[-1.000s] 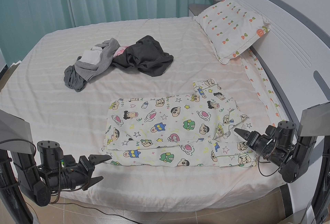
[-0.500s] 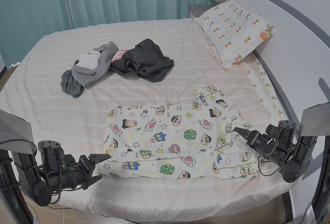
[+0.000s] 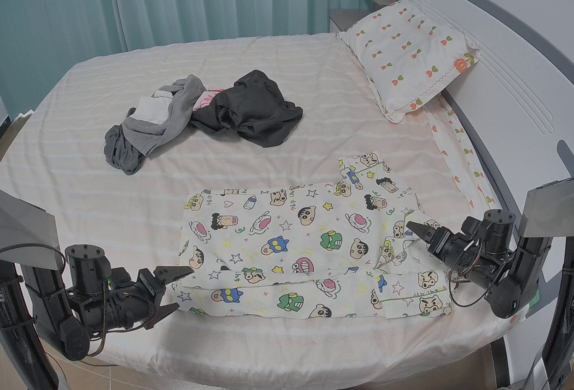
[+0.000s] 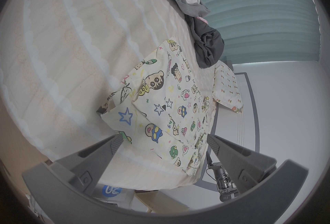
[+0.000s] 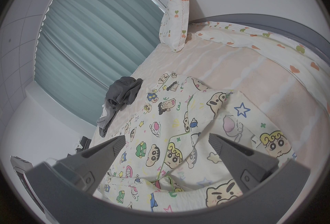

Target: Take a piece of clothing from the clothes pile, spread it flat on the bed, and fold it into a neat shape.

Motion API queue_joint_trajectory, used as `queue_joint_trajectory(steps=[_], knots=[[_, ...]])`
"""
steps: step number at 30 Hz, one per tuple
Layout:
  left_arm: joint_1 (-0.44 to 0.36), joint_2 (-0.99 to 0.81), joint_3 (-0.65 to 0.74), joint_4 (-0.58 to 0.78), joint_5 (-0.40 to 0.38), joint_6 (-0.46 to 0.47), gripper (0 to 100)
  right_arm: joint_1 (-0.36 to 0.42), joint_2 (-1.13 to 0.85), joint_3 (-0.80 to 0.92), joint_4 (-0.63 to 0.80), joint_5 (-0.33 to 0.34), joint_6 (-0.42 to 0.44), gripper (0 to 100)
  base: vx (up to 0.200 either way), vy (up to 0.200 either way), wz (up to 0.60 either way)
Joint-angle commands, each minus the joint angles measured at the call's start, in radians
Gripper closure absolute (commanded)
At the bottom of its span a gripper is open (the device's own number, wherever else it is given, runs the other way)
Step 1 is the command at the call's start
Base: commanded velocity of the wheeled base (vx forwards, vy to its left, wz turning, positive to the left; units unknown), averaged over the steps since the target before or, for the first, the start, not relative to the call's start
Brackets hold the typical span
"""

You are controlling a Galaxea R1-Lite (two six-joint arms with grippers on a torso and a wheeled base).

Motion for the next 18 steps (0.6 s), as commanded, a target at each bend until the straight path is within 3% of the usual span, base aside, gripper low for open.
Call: queue_joint_trajectory(steps=[1,3,18], knots=[[0.002,0.002,-0.001,0.0,-0.001,-0.002,0,0.001,-0.002,0.002,-0.013,0.0,0.0,0,0.0,0.0,0.0],[0.002,0.002,-0.001,0.0,-0.001,-0.003,0,0.001,-0.002,0.002,-0.013,0.0,0.0,0,0.0,0.0,0.0],[0.007,0.014,-0.001,-0.002,0.001,-0.002,0,0.001,-0.003,0.0,-0.013,0.0,0.0,0,0.0,0.2,0.0]])
